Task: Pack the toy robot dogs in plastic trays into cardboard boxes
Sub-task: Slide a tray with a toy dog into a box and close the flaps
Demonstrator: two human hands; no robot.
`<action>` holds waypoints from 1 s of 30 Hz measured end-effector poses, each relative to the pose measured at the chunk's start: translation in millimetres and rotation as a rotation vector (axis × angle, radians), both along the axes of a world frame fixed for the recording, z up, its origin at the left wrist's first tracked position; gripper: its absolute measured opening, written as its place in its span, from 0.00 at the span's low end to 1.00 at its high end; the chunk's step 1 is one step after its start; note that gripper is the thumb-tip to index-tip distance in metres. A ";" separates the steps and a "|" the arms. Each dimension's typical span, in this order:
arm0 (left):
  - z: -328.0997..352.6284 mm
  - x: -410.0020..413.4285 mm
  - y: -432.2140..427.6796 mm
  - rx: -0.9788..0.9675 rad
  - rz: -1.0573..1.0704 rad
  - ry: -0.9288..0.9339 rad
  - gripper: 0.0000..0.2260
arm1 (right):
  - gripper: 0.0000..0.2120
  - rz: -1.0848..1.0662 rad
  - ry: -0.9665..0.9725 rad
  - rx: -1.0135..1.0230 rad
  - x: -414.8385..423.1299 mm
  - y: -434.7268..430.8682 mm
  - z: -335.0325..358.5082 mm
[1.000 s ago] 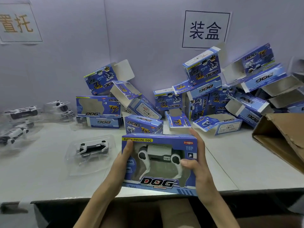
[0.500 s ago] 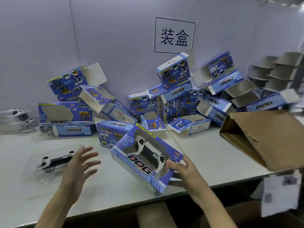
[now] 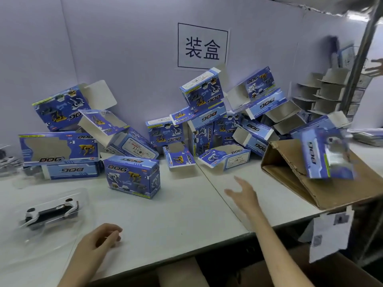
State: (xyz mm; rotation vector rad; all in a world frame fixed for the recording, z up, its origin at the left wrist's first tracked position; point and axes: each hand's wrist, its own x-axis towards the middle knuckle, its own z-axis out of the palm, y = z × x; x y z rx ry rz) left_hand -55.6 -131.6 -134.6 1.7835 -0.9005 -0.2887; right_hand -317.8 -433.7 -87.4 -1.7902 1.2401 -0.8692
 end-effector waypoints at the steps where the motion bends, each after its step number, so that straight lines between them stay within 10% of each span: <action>1: -0.3 -0.7 0.2 0.012 0.002 -0.015 0.08 | 0.27 0.038 0.115 -0.020 1.6 7.9 -18.2; 4: 2.4 -4.3 0.8 0.037 0.008 -0.044 0.08 | 0.17 0.057 0.333 -0.172 11.6 28.3 -44.1; 7: 5.6 -6.6 1.3 0.046 0.010 -0.046 0.07 | 0.14 0.135 0.090 -0.094 34.3 38.0 -29.9; 21: 5.5 -0.1 0.7 -0.182 0.141 0.083 0.10 | 0.60 0.500 -0.072 -0.126 207.2 49.2 10.4; 26: 2.1 -18.3 4.7 -0.438 0.636 -0.329 0.15 | 0.47 0.506 -0.205 -0.066 231.3 44.5 -0.8; 30: 16.9 8.9 13.6 -0.207 0.746 -0.623 0.15 | 0.34 0.367 -0.352 -0.084 223.2 32.0 -8.2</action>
